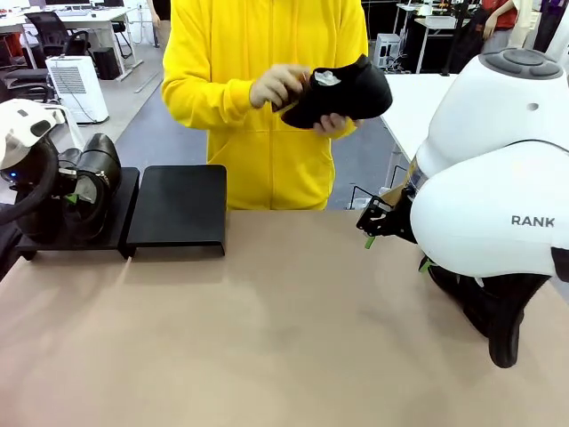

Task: Organize the shoes by placing them on the stand.
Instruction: Place the Shoe from the middle of the table onto the Shoes Stand.

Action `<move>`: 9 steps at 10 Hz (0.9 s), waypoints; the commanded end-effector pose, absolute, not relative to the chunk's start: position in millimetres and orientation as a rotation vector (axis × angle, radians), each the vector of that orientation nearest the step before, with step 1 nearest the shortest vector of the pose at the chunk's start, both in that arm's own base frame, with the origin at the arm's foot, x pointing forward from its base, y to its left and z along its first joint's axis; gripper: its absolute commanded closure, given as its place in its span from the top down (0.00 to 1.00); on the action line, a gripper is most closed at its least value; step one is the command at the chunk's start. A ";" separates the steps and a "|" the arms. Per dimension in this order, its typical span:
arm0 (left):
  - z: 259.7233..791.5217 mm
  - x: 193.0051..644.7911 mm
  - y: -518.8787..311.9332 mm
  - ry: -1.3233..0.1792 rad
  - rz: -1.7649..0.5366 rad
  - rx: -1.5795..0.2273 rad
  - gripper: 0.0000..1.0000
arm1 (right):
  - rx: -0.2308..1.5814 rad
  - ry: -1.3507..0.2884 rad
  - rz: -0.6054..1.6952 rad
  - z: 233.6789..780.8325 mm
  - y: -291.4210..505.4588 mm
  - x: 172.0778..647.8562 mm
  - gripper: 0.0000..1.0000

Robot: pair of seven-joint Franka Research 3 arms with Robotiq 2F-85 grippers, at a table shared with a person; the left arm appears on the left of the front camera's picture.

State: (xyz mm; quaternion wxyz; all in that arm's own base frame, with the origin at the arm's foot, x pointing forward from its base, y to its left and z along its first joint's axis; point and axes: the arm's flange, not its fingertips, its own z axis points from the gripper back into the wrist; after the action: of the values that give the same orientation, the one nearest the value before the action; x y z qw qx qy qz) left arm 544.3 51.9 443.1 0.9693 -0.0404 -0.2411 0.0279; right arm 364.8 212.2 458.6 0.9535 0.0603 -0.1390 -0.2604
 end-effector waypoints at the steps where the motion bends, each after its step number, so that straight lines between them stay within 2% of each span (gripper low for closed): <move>1: 450.4 553.8 54.4 -0.488 0.067 -0.067 0.30 | 0.138 -0.281 -0.511 460.2 210.9 366.0 1.00; 4: 449.7 556.0 52.3 -0.510 0.061 -0.054 0.90 | 0.138 -0.281 -0.511 460.2 210.9 366.0 1.00; 5: 451.1 552.5 50.5 -0.526 0.064 -0.049 1.00 | 0.138 -0.281 -0.511 460.2 210.9 366.0 1.00; 8: 473.5 521.0 37.0 -0.629 0.070 -0.033 1.00 | 0.138 -0.281 -0.511 460.2 210.9 366.0 1.00; 9: 457.7 549.6 47.4 -0.550 0.045 -0.058 1.00 | 0.138 -0.281 -0.511 460.2 210.9 366.0 1.00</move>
State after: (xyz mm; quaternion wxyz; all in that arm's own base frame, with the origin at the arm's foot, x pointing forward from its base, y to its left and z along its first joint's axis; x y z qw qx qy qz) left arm 538.3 42.8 469.2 0.9567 -0.0269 -0.2890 0.0232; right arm 364.7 212.1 458.6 0.9536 0.0602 -0.1390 -0.2603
